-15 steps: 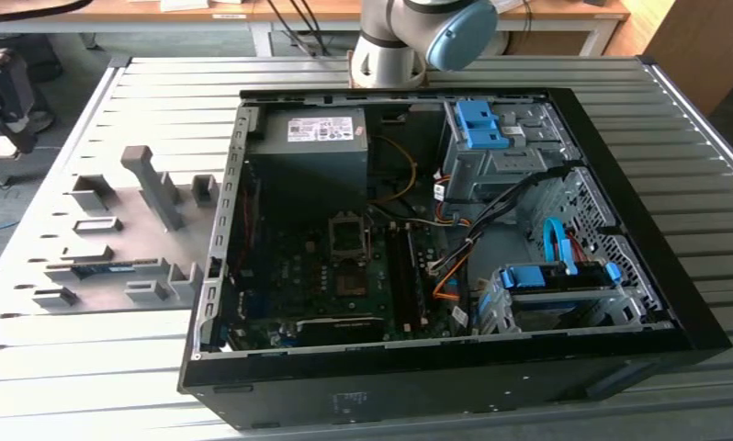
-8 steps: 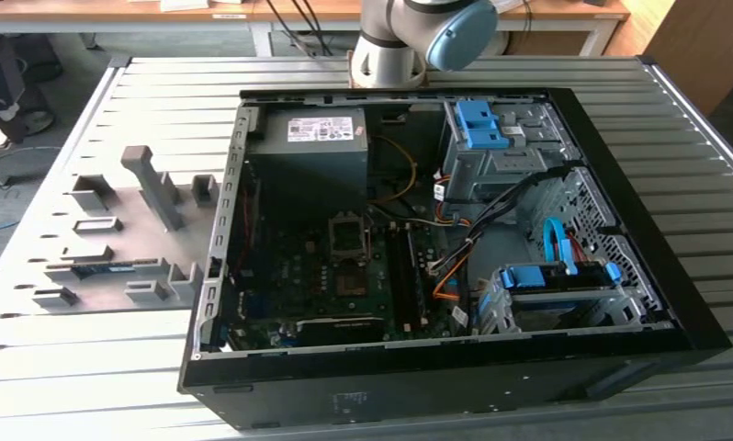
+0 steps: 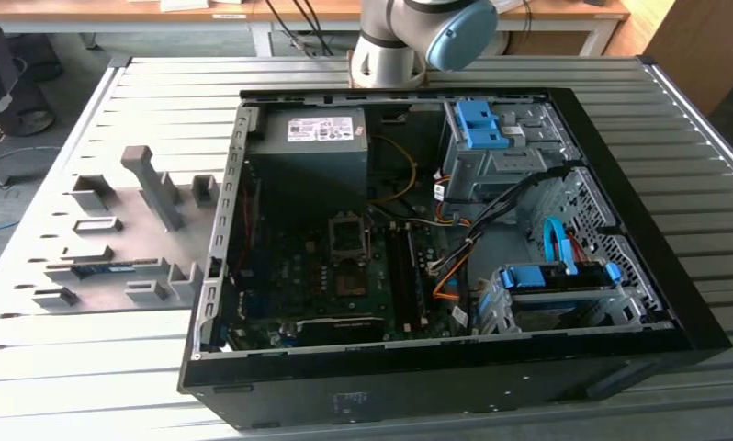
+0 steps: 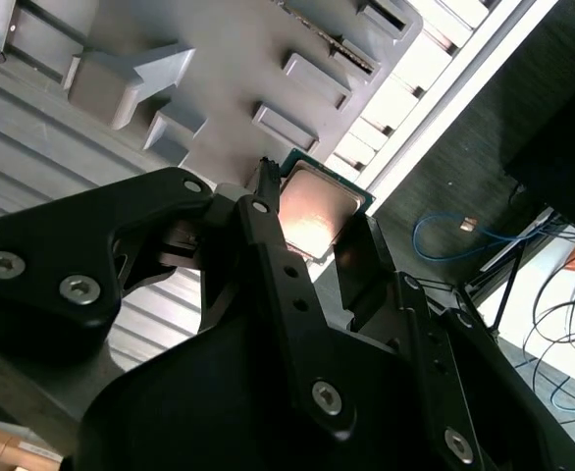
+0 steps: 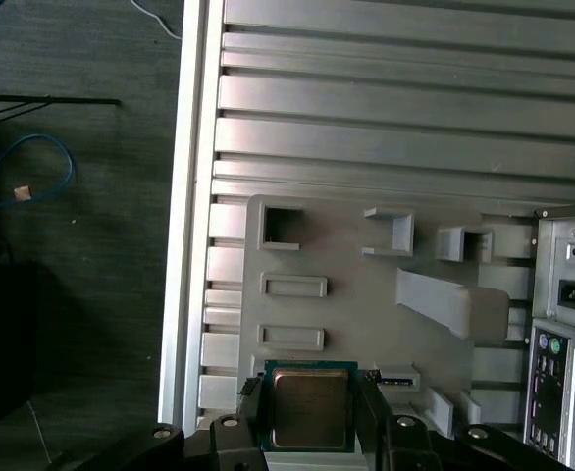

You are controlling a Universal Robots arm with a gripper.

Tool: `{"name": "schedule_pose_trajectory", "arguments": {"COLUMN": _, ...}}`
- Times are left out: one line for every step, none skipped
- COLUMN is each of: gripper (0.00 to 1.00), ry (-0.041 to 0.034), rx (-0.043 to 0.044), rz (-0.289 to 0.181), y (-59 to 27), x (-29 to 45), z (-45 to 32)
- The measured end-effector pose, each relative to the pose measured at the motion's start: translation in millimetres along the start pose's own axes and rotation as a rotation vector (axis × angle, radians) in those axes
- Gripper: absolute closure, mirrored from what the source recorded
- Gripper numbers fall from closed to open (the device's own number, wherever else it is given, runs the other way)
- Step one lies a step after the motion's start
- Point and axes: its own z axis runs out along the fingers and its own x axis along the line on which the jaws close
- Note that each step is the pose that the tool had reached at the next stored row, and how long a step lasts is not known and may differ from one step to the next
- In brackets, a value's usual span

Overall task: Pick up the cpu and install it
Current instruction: 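Pick up the cpu and move it towards the insertion slot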

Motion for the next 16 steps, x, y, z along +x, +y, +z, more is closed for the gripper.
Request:
{"name": "schedule_pose_trajectory", "arguments": {"gripper": 0.53, "ry": 0.0000, "rx": 0.0000, "rz": 0.000, "y": 0.0, "x": 0.0, "z": 0.0}}
{"name": "schedule_pose_trajectory", "arguments": {"gripper": 0.53, "ry": 0.0002, "rx": 0.0001, "rz": 0.000, "y": 0.0, "x": 0.0, "z": -0.1}}
{"name": "schedule_pose_trajectory", "arguments": {"gripper": 0.53, "ry": 0.0002, "rx": 0.0001, "rz": 0.000, "y": 0.0, "x": 0.0, "z": -0.1}}
{"name": "schedule_pose_trajectory", "arguments": {"gripper": 0.53, "ry": 0.0002, "rx": 0.0001, "rz": 0.000, "y": 0.0, "x": 0.0, "z": -0.1}}
{"name": "schedule_pose_trajectory", "arguments": {"gripper": 0.53, "ry": 0.0002, "rx": 0.0000, "rz": 0.000, "y": 0.0, "x": 0.0, "z": -0.1}}
{"name": "schedule_pose_trajectory", "arguments": {"gripper": 0.53, "ry": 0.0002, "rx": 0.0001, "rz": 0.000, "y": 0.0, "x": 0.0, "z": -0.1}}
{"name": "schedule_pose_trajectory", "arguments": {"gripper": 0.53, "ry": 0.0002, "rx": 0.0000, "rz": 0.000, "y": 0.0, "x": 0.0, "z": -0.1}}
{"name": "schedule_pose_trajectory", "arguments": {"gripper": 0.53, "ry": 0.0002, "rx": 0.0000, "rz": 0.000, "y": 0.0, "x": 0.0, "z": -0.1}}
{"name": "schedule_pose_trajectory", "arguments": {"gripper": 0.53, "ry": 0.0002, "rx": 0.0000, "rz": 0.000, "y": 0.0, "x": -0.4, "z": -0.2}}
{"name": "schedule_pose_trajectory", "arguments": {"gripper": 0.53, "ry": 0.0005, "rx": 0.0005, "rz": 0.000, "y": -0.1, "x": -1.2, "z": -0.3}}
{"name": "schedule_pose_trajectory", "arguments": {"gripper": 0.53, "ry": 0.0004, "rx": 0.0006, "rz": 0.000, "y": -0.2, "x": -2.5, "z": -0.1}}
{"name": "schedule_pose_trajectory", "arguments": {"gripper": 0.53, "ry": 0.0003, "rx": 0.0007, "rz": 0.000, "y": -0.2, "x": -4.2, "z": 0.0}}
{"name": "schedule_pose_trajectory", "arguments": {"gripper": 0.53, "ry": 0.0003, "rx": 0.0010, "rz": 0.000, "y": -0.3, "x": -6.5, "z": 0.0}}
{"name": "schedule_pose_trajectory", "arguments": {"gripper": 0.53, "ry": 0.0003, "rx": 0.0014, "rz": 0.000, "y": -0.4, "x": -9.1, "z": 0.1}}
{"name": "schedule_pose_trajectory", "arguments": {"gripper": 0.53, "ry": 0.0002, "rx": 0.0017, "rz": 0.000, "y": -0.6, "x": -12.0, "z": 0.3}}
{"name": "schedule_pose_trajectory", "arguments": {"gripper": 0.53, "ry": 0.0004, "rx": 0.0022, "rz": 0.000, "y": -0.7, "x": -15.1, "z": 0.3}}
